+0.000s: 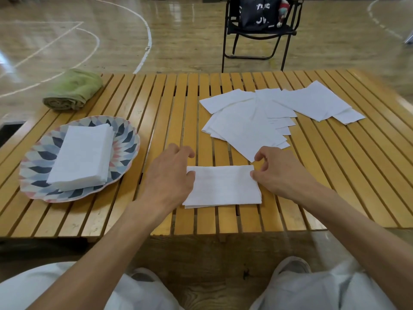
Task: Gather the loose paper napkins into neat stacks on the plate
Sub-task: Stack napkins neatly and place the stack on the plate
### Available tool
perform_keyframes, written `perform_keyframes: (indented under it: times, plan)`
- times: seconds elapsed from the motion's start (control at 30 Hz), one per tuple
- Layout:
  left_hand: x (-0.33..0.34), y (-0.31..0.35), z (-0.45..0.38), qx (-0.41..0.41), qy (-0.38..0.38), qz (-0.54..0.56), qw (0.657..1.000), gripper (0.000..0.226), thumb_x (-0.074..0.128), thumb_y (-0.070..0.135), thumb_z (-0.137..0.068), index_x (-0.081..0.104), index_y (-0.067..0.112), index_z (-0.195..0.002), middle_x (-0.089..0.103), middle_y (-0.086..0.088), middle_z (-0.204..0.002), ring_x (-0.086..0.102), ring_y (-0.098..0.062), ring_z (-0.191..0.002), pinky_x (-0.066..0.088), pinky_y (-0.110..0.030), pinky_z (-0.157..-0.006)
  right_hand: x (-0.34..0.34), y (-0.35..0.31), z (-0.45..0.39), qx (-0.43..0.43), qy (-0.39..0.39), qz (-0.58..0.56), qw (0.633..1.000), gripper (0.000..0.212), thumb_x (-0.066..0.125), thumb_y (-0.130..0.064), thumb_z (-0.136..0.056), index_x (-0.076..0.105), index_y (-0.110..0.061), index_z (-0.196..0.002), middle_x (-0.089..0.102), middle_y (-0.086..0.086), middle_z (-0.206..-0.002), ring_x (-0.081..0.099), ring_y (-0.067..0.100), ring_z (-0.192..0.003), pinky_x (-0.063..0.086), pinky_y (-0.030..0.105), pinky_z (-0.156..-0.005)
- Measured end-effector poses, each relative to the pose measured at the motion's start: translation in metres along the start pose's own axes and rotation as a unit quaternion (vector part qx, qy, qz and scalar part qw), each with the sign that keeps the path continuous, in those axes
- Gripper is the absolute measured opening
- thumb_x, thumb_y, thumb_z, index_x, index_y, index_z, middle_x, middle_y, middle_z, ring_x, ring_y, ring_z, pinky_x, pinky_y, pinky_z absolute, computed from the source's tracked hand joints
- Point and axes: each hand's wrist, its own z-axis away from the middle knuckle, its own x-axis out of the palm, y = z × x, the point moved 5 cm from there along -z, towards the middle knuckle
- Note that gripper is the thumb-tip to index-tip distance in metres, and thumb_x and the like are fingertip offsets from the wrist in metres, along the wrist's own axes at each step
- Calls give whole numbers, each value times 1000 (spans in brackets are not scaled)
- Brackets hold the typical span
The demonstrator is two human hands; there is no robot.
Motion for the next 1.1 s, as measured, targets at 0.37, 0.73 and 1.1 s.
perform_keyframes:
  times: [0.37,0.73,1.1]
  plan:
    - [19,16,8,114,-123,-34,985,37,64,37,-92,58,34,-129,50,14,-138,43,-9,-125,31,-33,-107,13,-24,10,-149,-93,86,981,30,71,-35,-91,66,-35,-121,49,-12,-138,43,8,-120,31,23,-94]
    - [25,16,10,111,-155,-49,980,49,57,36,-96,46,30,-144,37,12,-153,32,-12,-137,25,-35,-113,9,-12,-3,-137,-16,66,988,30,60,-38,-98,63,-30,-127,50,-6,-144,41,13,-131,33,28,-101]
    - [21,18,10,108,-162,-42,980,50,56,35,-97,45,28,-145,36,11,-153,31,-12,-138,25,-35,-113,20,-6,-15,-104,-50,150,982,60,32,-56,-103,42,-21,-151,31,0,-163,23,18,-151,23,44,-122]
